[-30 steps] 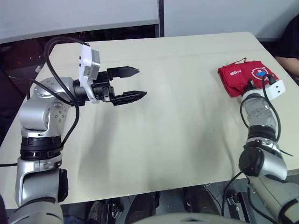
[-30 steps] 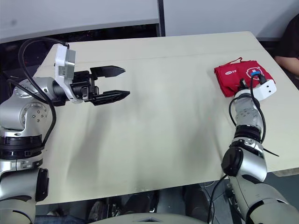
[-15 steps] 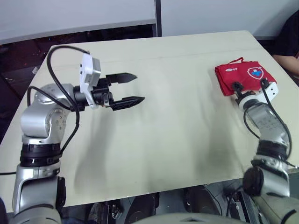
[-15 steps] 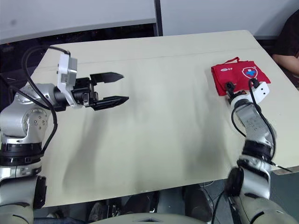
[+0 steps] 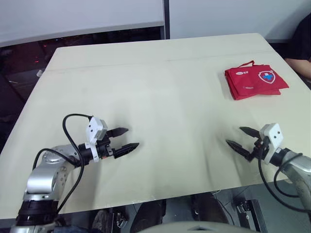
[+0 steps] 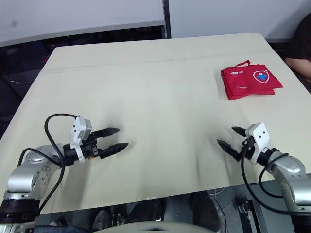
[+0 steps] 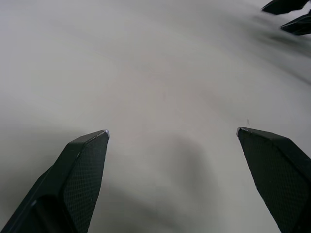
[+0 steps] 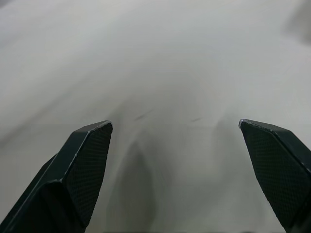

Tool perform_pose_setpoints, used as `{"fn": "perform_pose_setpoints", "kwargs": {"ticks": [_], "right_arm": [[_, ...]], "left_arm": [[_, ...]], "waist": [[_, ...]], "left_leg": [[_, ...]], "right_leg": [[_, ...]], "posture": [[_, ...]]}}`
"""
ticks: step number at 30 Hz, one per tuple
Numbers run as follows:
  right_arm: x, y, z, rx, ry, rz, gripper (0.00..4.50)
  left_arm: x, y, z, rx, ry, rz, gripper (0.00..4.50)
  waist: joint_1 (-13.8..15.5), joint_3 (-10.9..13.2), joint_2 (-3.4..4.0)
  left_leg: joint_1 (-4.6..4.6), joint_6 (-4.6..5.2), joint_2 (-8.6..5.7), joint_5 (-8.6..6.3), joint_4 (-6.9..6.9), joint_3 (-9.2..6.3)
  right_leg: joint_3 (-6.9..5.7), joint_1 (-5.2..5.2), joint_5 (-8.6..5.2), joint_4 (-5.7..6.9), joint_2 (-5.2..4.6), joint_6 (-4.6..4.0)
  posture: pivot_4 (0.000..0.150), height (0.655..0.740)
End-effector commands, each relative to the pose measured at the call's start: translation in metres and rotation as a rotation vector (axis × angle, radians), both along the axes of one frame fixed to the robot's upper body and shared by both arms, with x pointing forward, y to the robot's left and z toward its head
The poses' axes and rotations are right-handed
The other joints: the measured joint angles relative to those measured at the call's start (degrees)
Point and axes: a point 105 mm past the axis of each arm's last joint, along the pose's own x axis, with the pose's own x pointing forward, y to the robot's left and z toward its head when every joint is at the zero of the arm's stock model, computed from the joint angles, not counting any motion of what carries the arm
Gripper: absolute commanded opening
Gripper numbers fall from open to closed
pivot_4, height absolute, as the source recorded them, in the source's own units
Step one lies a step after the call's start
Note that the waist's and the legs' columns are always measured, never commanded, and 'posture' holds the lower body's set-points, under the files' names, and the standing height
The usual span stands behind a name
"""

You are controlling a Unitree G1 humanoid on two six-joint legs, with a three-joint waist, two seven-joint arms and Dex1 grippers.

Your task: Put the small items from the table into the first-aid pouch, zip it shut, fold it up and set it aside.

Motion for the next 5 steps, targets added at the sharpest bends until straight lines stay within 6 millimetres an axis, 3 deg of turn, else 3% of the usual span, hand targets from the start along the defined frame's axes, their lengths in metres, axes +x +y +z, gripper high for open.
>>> {"fn": "perform_pose_setpoints", "kwargs": {"ticks": [1, 5], "right_arm": [[-0.0048, -0.0144, 0.0211, 0.008, -0.101, 0.032, 4.43], [-0.0074, -0.0162, 0.0220, 0.016, -0.111, 0.058, 4.43]], "left_arm": [[-0.0089, -0.0060, 0.0104, 0.021, -0.063, -0.003, 4.50], [-0.0111, -0.0048, 0.0099, 0.062, -0.094, 0.009, 4.50]], "waist": [[0.5, 0.0, -0.01], [1.3, 0.0, -0.01]], "left_leg": [[0.04, 0.00, 0.00, 0.00, 0.00, -0.03], [0.05, -0.02, 0.01, 0.01, 0.00, -0.12]], "right_leg": [[-0.03, 0.06, 0.00, -0.02, -0.14, 0.00], [-0.14, 0.08, 0.01, 0.00, -0.16, -0.04]], "posture": [[0.150, 0.7368], [0.150, 0.7368]]}}
